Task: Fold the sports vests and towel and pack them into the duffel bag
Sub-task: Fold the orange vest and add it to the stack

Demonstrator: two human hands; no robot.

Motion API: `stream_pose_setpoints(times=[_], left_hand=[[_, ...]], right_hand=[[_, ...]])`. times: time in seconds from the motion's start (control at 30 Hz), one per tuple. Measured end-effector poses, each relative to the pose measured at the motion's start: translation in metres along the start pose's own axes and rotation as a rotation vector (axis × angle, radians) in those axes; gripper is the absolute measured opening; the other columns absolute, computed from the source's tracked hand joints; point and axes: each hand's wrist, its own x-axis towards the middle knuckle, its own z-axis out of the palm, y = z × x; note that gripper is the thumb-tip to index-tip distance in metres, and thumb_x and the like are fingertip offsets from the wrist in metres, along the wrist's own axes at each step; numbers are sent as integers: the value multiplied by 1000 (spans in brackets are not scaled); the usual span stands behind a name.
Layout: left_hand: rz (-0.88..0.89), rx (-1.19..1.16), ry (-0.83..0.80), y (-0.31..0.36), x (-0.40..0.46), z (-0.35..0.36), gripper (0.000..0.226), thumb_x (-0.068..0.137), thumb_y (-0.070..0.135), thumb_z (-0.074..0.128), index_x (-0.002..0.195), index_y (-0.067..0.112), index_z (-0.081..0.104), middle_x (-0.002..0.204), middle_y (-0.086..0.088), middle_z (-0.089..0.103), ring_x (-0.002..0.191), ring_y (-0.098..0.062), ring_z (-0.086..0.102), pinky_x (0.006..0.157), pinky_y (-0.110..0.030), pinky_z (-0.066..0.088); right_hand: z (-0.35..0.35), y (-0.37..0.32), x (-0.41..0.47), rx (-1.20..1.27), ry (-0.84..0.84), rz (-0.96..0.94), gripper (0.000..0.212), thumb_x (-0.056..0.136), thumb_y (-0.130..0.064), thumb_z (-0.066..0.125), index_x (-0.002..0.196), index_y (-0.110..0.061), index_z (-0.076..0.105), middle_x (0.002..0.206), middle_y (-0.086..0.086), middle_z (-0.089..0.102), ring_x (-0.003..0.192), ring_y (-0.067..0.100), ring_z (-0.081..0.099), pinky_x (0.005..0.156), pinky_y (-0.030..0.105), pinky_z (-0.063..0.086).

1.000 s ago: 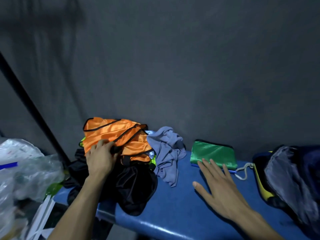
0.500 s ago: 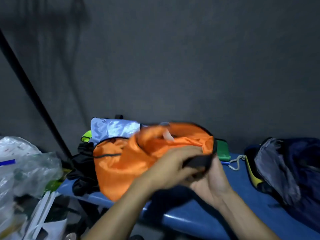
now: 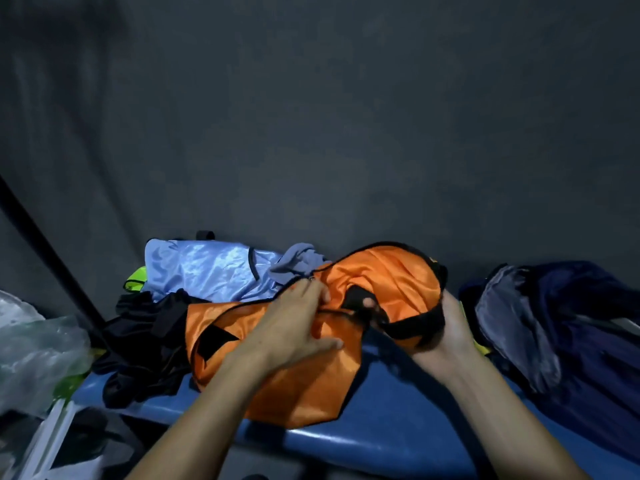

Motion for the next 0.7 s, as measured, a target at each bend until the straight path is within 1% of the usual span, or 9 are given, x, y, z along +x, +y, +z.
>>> stream_pose_setpoints(times=[0.07,0.13,0.23,0.3,0.33,0.4,0.53,0.63,0.7], left_hand=[[14,90,-19,-6,4,1,29,81,39,70,99,37,47,105,16,56,108,-16,54,103,-51,37],[-19,114,47,-14,6,-5,13,86,32,62,92,35,51,96,15,63,105,-18,59,108,-52,30],[7,-6,201,-23,7,-21,9,94,24,59,96,30,65,89,19,65,97,-12,63,107,-47,37],[36,-291,341,-18,5,-34,17,98,15,57,94,24,72,89,18,70,90,0,65,92,-29,48],[27,-464,416,-12,3,-42,21,100,9,57,92,21,73,87,17,71,86,3,64,83,-22,48],[16,-763,512,2,3,-52,24,101,6,58,84,17,71,78,14,70,76,0,62,72,-19,47],[48,-841,574,19,7,-50,28,98,24,62,73,12,67,66,6,62,65,-5,54,59,-23,42],[66,-891,600,39,7,-49,38,97,35,62,66,15,65,62,1,60,61,-9,53,57,-28,40],[-46,-1186,536,48,9,-48,49,93,52,62,56,21,55,56,0,51,51,-15,47,53,-30,37]], right_hand=[[-3,-6,0,20,23,6,62,105,-51,35,118,-5,73,118,16,73,99,27,75,71,39,64],[-9,-16,1,23,56,-34,64,104,-56,33,124,-7,69,116,15,74,99,27,75,77,43,64],[-25,-34,3,-34,88,-63,58,104,-48,34,89,-12,78,85,9,73,75,27,74,66,40,61],[-37,-40,7,-171,168,-112,49,103,-44,39,72,-16,64,67,3,63,59,20,63,51,30,54],[-45,-40,11,-324,240,-153,41,101,-43,48,74,-17,65,69,1,66,62,21,64,54,31,55],[-57,-38,15,-649,350,-213,21,95,-29,64,90,-11,75,81,3,77,77,24,72,75,38,58],[-62,-33,10,-888,383,-244,8,91,-13,68,92,-18,74,91,3,77,84,19,71,76,32,53],[-60,-33,8,-958,337,-344,12,95,-22,64,101,-28,72,102,-10,74,101,13,69,91,34,53],[-58,-31,4,-1059,181,-371,21,100,-43,59,117,-35,68,121,-15,68,116,3,61,107,35,46]])
